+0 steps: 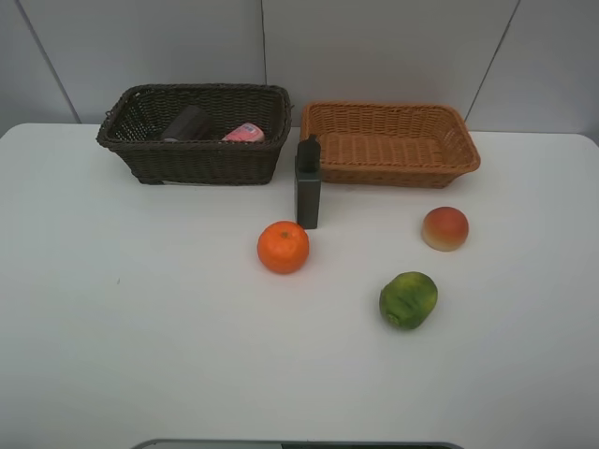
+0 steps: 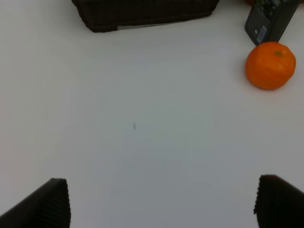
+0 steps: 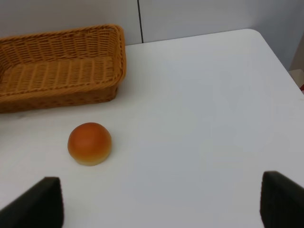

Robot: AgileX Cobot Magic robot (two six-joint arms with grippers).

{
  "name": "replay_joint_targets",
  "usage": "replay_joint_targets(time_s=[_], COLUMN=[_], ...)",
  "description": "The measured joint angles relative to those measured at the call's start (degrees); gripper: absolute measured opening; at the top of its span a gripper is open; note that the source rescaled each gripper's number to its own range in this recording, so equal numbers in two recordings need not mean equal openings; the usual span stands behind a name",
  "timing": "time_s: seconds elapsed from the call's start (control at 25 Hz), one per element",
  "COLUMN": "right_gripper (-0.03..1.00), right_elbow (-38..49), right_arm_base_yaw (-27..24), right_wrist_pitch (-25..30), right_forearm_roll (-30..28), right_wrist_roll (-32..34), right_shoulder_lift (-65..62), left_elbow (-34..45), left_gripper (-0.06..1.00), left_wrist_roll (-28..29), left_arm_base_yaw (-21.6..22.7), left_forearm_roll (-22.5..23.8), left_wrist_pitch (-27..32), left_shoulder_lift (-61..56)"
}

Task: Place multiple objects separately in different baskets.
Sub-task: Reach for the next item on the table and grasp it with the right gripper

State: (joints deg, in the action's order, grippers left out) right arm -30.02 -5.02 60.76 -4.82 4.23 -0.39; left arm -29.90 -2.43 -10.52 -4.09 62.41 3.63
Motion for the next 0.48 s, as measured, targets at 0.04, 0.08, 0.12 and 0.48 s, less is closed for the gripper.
replay_joint_targets(time_s=[0.04,0.08,0.12,0.48], right_gripper=[0.86,0.86,0.86,0.86], right_elbow=[0.0,0.0,0.0,0.0], right_arm_base_yaw=[0.0,0.0,0.0,0.0], right_wrist_pitch=[0.0,0.0,0.0,0.0], right_forearm_roll=[0.0,0.0,0.0,0.0], right_wrist_roll=[0.0,0.0,0.0,0.0], right_shoulder_lift=[0.0,0.0,0.0,0.0], left_elbow=[0.4,0.7,0.9,1.0], left_gripper=[0.97,0.97,0.97,0.97], left_wrist_roll=[0.0,0.0,0.2,1.3], left_arm_base_yaw=[0.0,0.0,0.0,0.0], left_forearm_roll=[0.1,0.2,0.5,1.3], left_wrist_pitch=[-0.3,-0.7,-1.0,-1.2], left_shoulder_lift=[0.0,0.0,0.0,0.0])
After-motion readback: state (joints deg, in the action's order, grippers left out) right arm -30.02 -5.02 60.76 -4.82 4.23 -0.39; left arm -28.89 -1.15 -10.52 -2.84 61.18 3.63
